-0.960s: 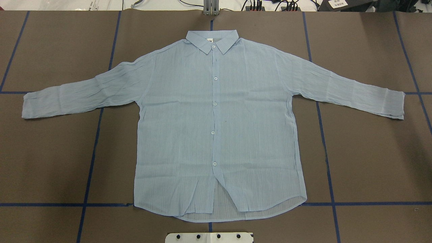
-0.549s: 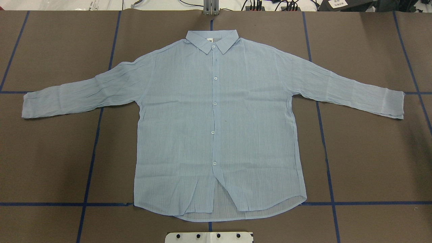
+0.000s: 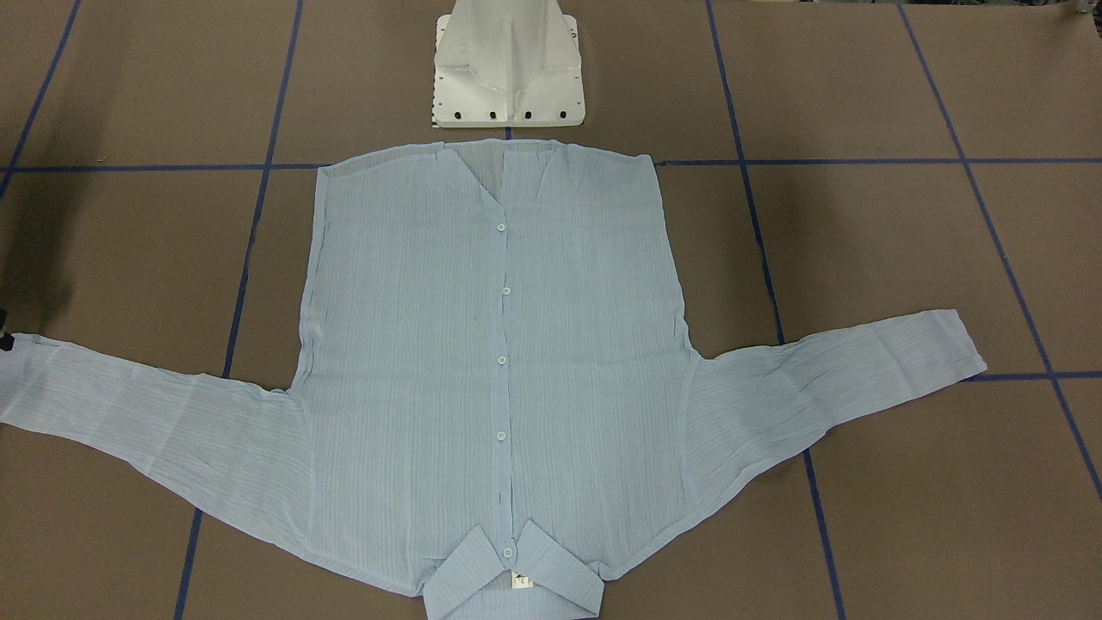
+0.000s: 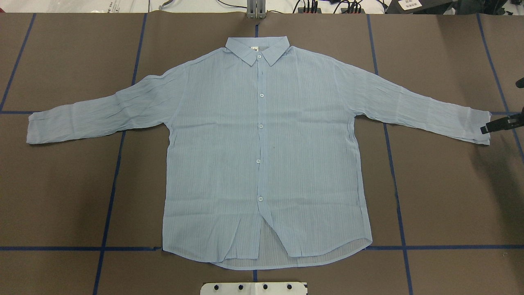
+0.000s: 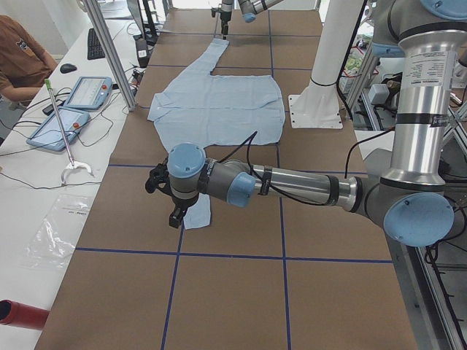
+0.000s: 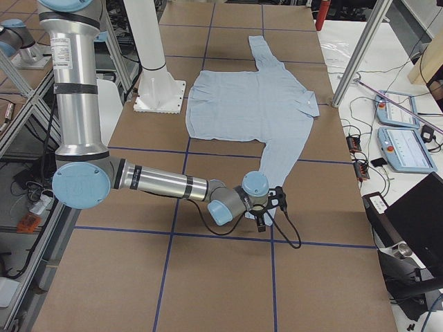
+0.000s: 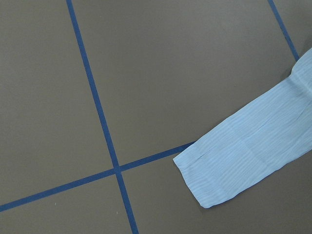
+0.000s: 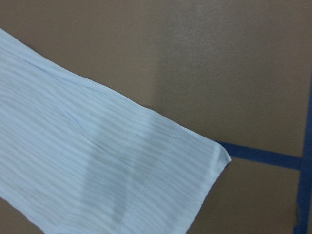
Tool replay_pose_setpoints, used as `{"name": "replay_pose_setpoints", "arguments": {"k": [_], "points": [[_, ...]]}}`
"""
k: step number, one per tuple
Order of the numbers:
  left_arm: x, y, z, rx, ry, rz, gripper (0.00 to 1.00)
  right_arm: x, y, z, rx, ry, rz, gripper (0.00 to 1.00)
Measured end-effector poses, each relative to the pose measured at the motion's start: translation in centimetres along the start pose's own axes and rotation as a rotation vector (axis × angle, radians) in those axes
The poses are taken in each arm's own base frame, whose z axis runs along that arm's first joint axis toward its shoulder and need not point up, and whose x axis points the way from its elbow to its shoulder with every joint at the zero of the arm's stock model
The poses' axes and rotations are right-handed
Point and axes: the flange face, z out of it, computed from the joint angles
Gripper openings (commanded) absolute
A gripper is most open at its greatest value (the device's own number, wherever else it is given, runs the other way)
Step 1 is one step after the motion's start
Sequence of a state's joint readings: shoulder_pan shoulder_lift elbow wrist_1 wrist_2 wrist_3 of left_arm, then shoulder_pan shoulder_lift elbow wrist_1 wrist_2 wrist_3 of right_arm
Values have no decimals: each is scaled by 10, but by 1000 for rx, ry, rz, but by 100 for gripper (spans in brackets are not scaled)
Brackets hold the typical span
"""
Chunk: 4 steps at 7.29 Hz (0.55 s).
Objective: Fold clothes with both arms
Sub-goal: 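Grasp the sleeve cuff nearest the right gripper and lift it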
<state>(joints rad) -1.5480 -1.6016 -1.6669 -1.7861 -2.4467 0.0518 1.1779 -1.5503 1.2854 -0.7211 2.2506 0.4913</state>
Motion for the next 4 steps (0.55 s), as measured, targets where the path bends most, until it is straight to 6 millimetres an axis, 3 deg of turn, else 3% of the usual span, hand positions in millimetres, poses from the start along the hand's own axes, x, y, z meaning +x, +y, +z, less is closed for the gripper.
{"name": "replay_pose_setpoints", "arguments": {"k": [4], "points": [[2, -4, -2, 6, 0, 6, 100, -10, 2, 11, -8, -2, 9, 14]]}}
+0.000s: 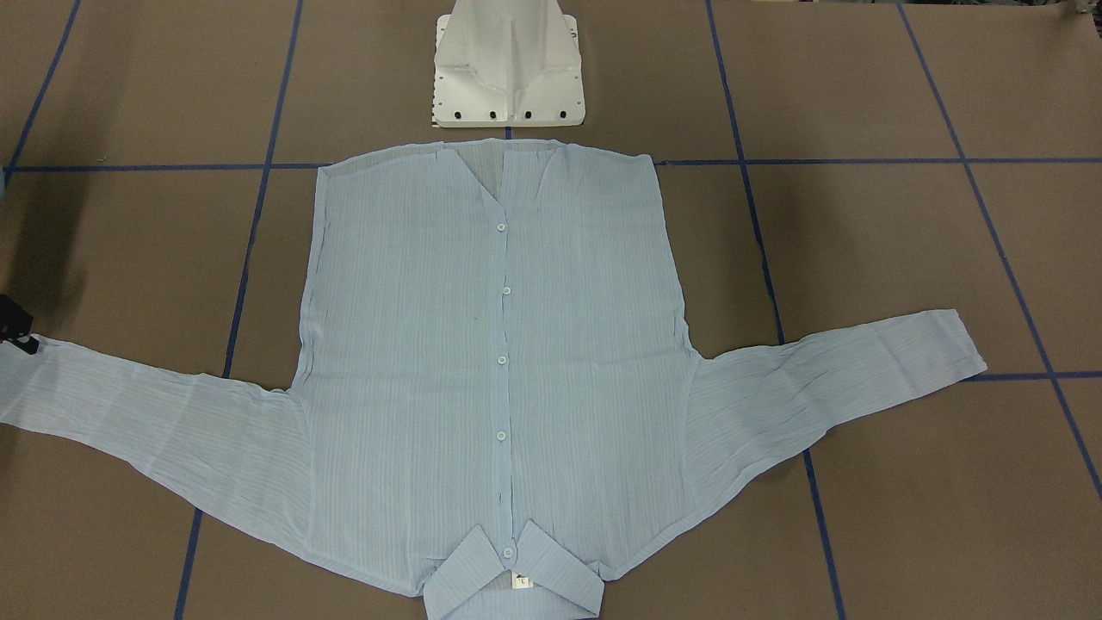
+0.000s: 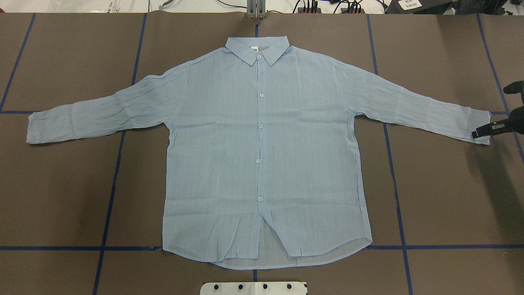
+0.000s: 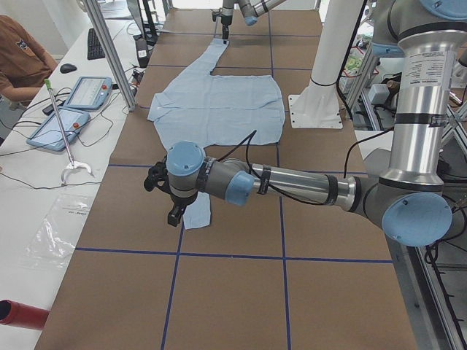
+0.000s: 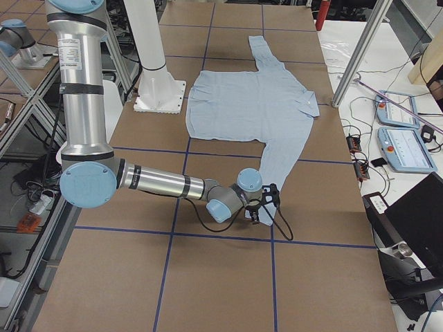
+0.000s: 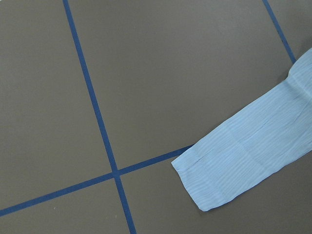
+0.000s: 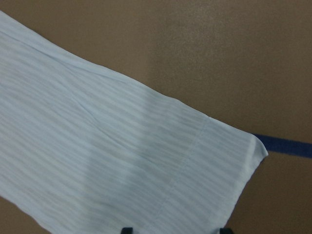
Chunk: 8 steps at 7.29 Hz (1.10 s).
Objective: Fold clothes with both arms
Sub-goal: 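Grasp the sleeve cuff nearest the right gripper and lift it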
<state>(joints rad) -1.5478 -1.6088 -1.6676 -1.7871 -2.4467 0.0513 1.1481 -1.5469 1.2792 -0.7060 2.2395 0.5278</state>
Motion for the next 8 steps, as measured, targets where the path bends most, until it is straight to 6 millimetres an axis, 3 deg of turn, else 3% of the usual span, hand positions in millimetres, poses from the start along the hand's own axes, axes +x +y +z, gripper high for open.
{"name": "replay_pose_setpoints", "arguments": {"k": [1, 3, 5, 7, 8], "points": [[0, 0, 0, 0, 0, 0, 100, 0, 0, 1, -3, 1, 2, 0], [0, 0, 0, 0, 0, -2, 100, -4, -5, -1, -4, -3, 1, 0], [-1, 0, 1, -2, 0, -5, 100, -19, -20, -20, 10, -45, -1, 0], [-3, 0, 2, -4, 0, -7, 100, -62, -51, -63, 34, -121, -26, 0], [-4, 0, 3, -6, 0, -8, 100, -106, -83, -92, 52, -152, -41, 0]]}}
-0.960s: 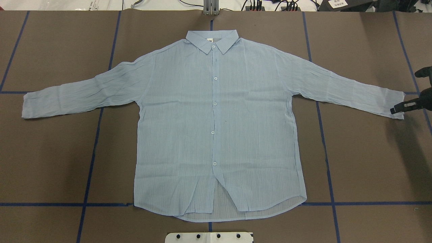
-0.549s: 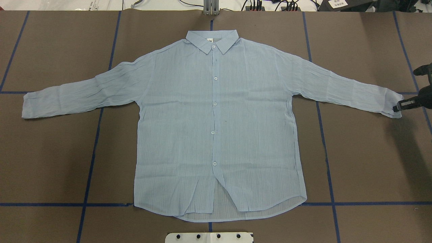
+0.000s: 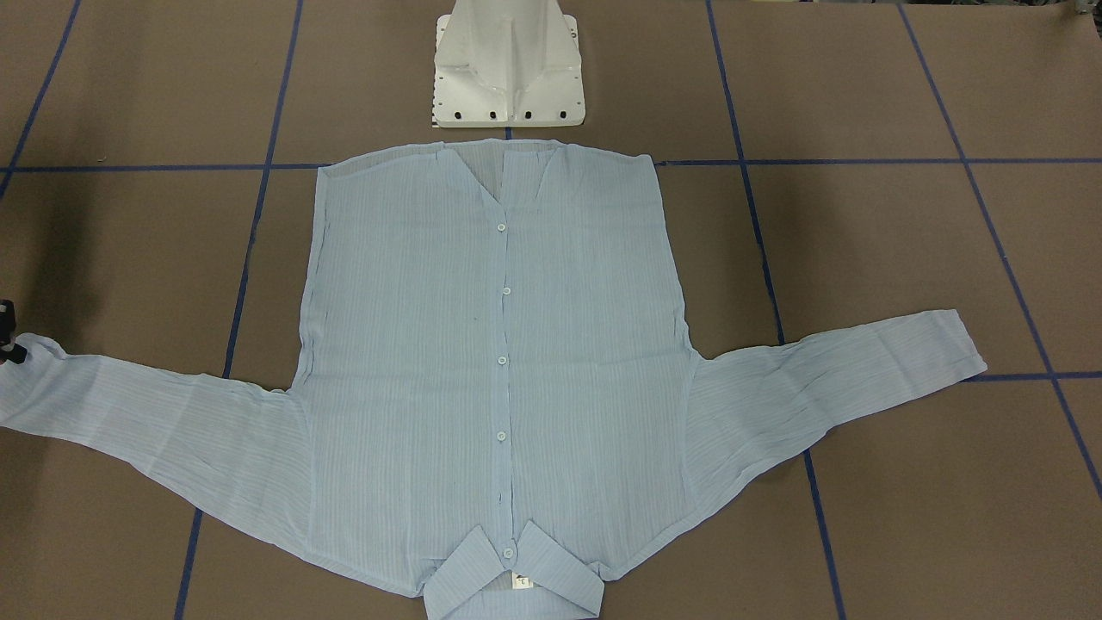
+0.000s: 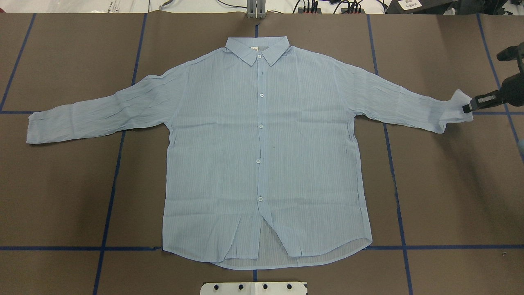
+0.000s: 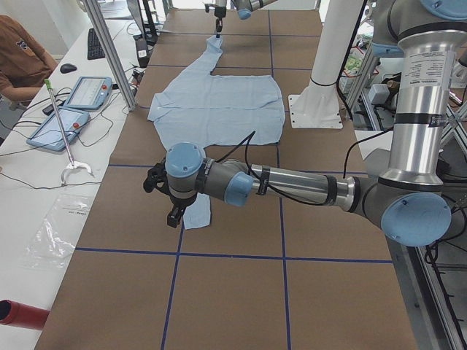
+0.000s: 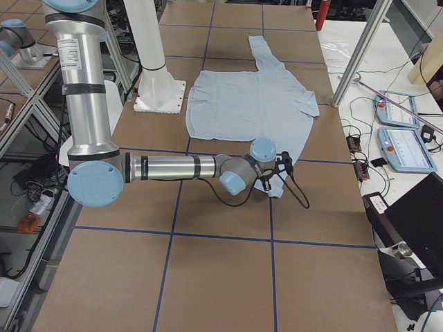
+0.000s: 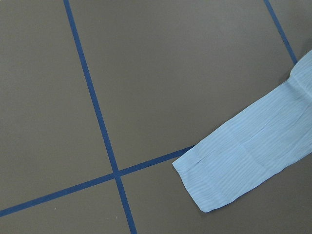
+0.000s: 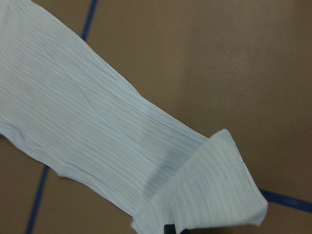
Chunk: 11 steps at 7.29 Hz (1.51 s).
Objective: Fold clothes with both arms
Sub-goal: 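Grasp the sleeve cuff nearest the right gripper and lift it, then carry the sleeve across the shirt chest toward the other sleeve with right gripper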
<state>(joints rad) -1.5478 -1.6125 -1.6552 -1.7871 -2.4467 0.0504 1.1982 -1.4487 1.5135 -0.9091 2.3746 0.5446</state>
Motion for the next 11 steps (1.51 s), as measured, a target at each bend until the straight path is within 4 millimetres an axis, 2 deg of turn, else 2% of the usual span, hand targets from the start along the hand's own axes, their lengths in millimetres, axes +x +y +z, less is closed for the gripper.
{"name": "replay_pose_setpoints", "arguments": {"k": [1, 2, 3, 4, 5, 6, 7, 8, 10, 11], "points": [[-1, 0, 1, -1, 0, -2, 100, -66, -49, -19, 12, -35, 10, 0], [-2, 1, 1, -3, 0, -4, 100, -142, -93, -31, 15, -79, 28, 0], [-2, 1, 2, -5, 0, -6, 100, -218, -124, -34, 12, -123, 39, 0], [-4, 1, 4, -7, 0, -9, 100, -289, -145, -27, 8, -158, 34, 0], [-6, 1, 5, -11, 1, -12, 100, -348, -160, -15, 7, -176, 19, 0], [-9, 1, 7, -14, 1, -15, 100, -398, -169, 3, 8, -180, 2, 0], [-10, 1, 9, -16, 1, -18, 100, -437, -173, 21, 18, -169, -14, 0], [-11, 2, 9, -18, 1, -20, 100, -467, -171, 42, 32, -147, -27, 0], [-11, 1, 9, -18, 1, -21, 100, -510, -159, 89, 38, -98, -49, 0], [-11, 1, 9, -18, 1, -20, 100, -538, -157, 116, 33, -68, -57, 0]]}}
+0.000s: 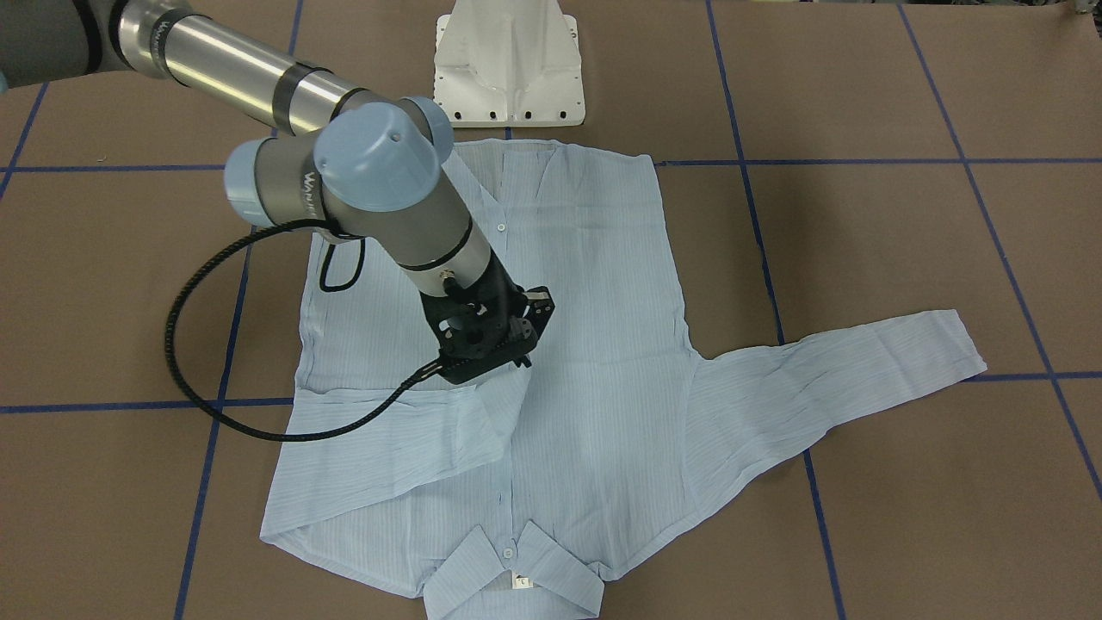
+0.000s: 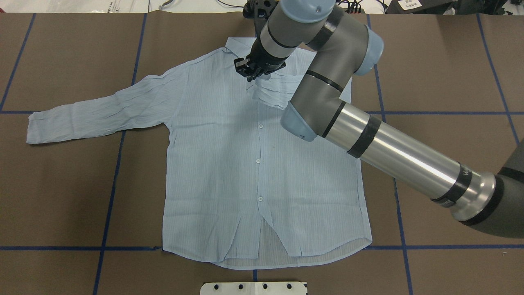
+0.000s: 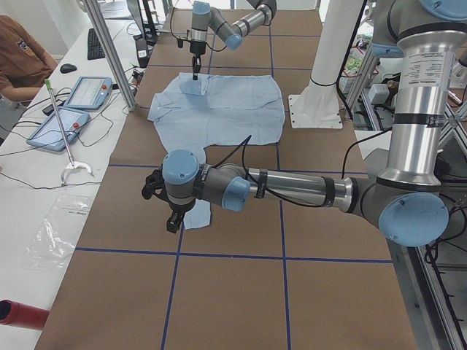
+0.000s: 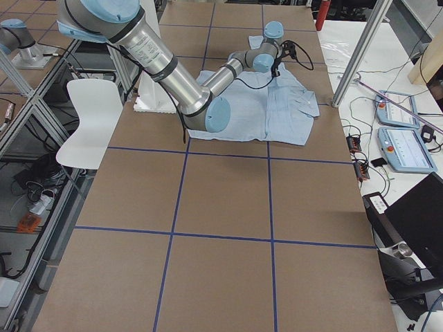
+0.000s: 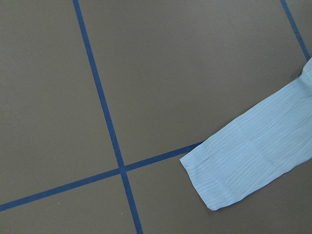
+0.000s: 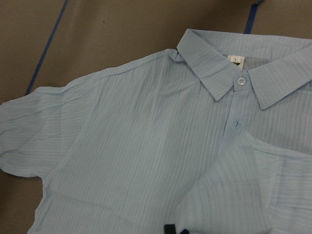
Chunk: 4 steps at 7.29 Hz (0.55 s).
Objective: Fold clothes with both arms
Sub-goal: 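Carry the sleeve across the shirt chest toward the other sleeve with right gripper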
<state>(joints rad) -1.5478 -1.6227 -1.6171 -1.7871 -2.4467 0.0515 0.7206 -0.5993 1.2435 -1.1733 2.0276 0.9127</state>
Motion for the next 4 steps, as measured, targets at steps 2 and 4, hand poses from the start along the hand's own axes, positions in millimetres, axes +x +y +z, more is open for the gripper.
{"name": "replay_pose_setpoints", "arguments": {"k": [2, 4], "points": [[0, 0, 0, 1, 0, 0, 100, -41, 2, 45, -18, 46, -15, 99], [1, -4, -1, 3, 0, 2, 100, -74, 12, 77, 20, 61, -50, 100]]}}
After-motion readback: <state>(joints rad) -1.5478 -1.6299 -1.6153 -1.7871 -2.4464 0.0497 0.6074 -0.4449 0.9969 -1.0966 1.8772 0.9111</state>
